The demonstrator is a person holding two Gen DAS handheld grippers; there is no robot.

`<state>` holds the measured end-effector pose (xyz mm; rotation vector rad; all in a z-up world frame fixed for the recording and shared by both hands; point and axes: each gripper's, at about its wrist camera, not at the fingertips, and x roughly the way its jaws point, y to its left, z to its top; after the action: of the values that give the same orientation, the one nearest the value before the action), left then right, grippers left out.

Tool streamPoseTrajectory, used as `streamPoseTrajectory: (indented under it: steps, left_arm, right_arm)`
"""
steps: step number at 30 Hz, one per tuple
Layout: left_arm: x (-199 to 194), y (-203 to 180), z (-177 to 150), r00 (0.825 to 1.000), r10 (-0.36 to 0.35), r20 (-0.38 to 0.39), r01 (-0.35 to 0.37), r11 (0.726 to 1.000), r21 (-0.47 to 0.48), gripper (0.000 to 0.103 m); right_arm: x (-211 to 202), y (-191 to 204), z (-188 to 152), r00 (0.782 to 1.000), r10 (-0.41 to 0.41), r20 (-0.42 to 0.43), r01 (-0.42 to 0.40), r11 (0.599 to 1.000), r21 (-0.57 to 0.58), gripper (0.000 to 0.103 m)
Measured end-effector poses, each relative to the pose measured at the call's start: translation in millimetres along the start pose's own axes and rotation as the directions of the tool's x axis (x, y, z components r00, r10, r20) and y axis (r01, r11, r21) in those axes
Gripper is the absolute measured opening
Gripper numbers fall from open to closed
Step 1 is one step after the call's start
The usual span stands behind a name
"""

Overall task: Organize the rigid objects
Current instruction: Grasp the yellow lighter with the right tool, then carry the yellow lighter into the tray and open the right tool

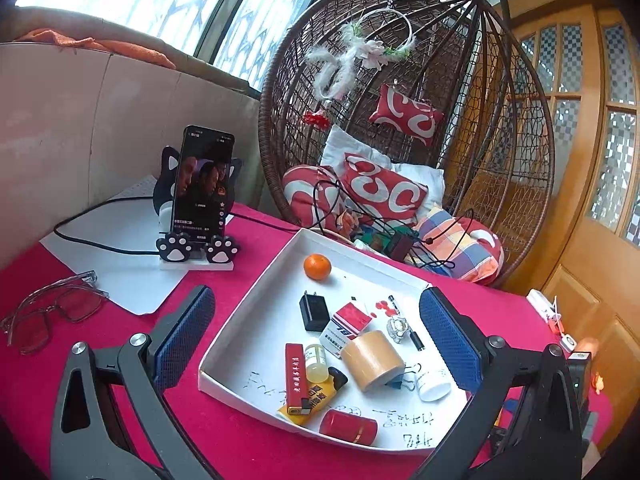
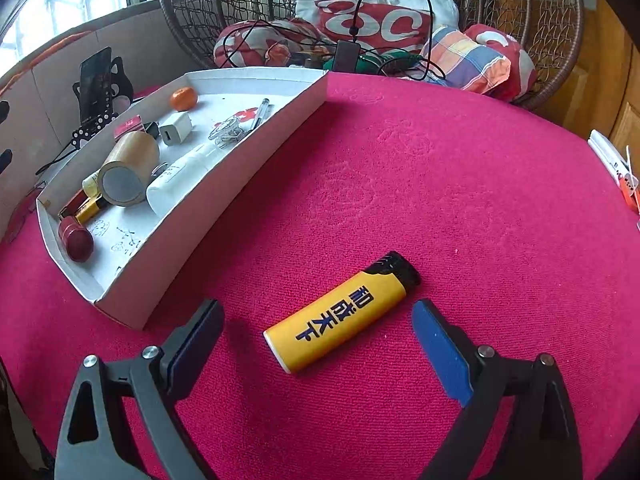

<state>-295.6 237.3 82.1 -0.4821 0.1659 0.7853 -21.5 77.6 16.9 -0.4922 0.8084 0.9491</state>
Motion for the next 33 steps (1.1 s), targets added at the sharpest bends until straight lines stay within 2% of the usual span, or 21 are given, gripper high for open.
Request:
streamPoseTrajectory:
  steps: [4,7,10,12,13,14,23,33]
  left_arm:
    - [-1.0,-5.5,-1.2,1.0,-0.007,0.001,0.007,1.0,0.009,0.103]
    - [-0.2,-7.0,-2.9,1.0,-0.008,-0.006,0.008,1.0,0.009,0.103]
    - [-0.2,-7.3,-2.9,1.0,-0.009,-0.003,0.009,1.0,0.011,0.103]
    - [-0.7,-8.1,-2.3,1.0,-0.011,0.001,0.011,1.0,0.014,0.103]
    - [-1.2,-8.4,-2.3,1.0,-0.011,0.002,0.011,1.0,0.015,0.103]
    - [-1.6,-8.6,-2.1,1.0,-0.012,0.004,0.012,1.0,0.016,0.103]
    - [-4.4,-2.1,-0.8,1.0,0.002,0.014,-0.002,1.0,0.002,0.103]
    - [-7.5,12.3,0.0,0.999,0.028,0.02,-0.028,0.999,-0.034,0.103]
  right_arm:
    - [0.9,2.7,0.3,1.0,-0.011,-0.002,0.011,1.0,-0.013,0.093]
    - [-1.6,4.9,0.6,1.0,-0.022,0.013,0.022,0.999,-0.035,0.072]
    - [-3.1,6.2,-0.2,1.0,-0.019,0.02,0.02,0.999,-0.05,0.061]
    - [-5.4,9.0,-0.6,0.999,0.002,0.032,0.0,0.998,-0.07,0.044]
    - [-6.4,10.1,-0.9,0.999,0.003,0.036,0.0,0.997,-0.079,0.029]
    - [-7.0,11.3,-1.4,0.999,0.015,0.038,-0.011,0.996,-0.086,0.022]
    - [-24.4,2.7,2.1,0.994,0.056,0.09,-0.053,0.998,-0.041,0.022]
    - [-56.1,4.2,35.0,0.979,0.104,0.177,-0.102,0.995,-0.023,0.022]
